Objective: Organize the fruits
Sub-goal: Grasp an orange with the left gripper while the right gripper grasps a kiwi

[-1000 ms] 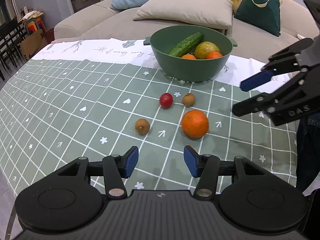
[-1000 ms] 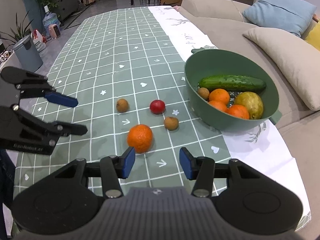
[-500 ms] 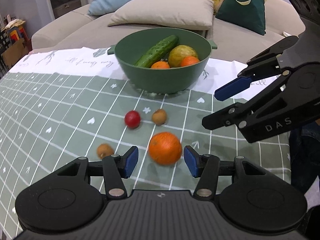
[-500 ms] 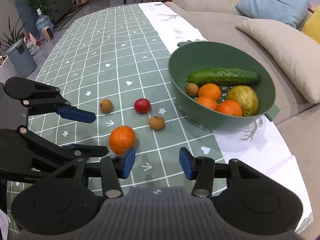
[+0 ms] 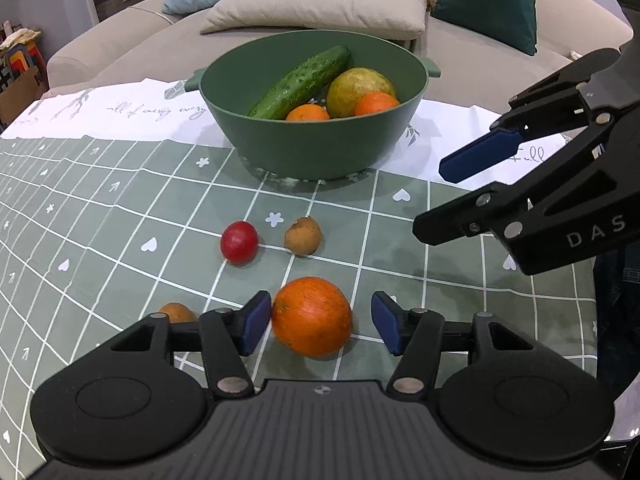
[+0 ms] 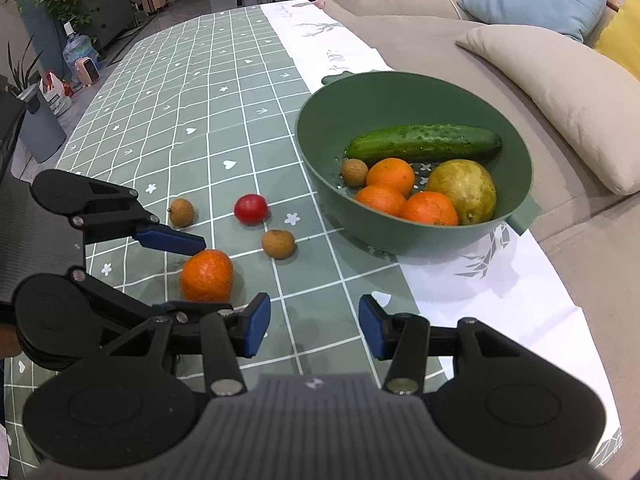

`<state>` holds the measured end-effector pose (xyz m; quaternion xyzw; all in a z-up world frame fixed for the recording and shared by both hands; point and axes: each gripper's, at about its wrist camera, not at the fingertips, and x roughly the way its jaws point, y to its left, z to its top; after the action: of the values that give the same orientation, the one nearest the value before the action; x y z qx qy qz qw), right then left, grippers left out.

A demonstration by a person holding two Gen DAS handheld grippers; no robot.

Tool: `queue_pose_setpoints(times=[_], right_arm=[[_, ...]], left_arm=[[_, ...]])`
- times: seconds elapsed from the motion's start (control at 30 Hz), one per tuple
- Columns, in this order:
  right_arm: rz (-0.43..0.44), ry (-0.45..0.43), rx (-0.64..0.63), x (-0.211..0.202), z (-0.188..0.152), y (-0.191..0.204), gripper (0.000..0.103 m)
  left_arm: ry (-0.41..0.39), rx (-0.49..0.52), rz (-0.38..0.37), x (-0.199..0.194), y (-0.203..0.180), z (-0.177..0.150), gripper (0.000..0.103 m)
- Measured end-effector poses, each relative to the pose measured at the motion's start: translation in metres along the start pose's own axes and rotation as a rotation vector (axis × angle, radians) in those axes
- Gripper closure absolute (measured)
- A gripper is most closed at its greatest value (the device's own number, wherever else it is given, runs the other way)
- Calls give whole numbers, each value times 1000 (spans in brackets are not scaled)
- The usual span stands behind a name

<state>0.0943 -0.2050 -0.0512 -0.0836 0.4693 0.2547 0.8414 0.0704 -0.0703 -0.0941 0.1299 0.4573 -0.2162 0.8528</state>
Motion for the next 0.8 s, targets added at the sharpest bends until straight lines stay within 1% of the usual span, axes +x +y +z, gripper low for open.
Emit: queue_pose_setpoints(times=[0.13,0.2,0.27,0.4,0.57,0.8], right_arm=[[2,0,-2,1,1,2,57],[4,2,-5,2,1,3,57],[3,4,-10,3,1,4,57],[3,8,-15,7,3,7,57],[9,7,-17,11,5,12,57],[29,7,-24,23,10,25,57]], left_arm=[[18,-21,13,5,5,1,37],[19,-36,14,7,9,0,43],[15,-48,18,7,13,-1,52],[7,-70,-7,2,22,-5,53],[2,-93,-8,-8,35,-13,53],[1,-92,19,-25,49,-26,53]])
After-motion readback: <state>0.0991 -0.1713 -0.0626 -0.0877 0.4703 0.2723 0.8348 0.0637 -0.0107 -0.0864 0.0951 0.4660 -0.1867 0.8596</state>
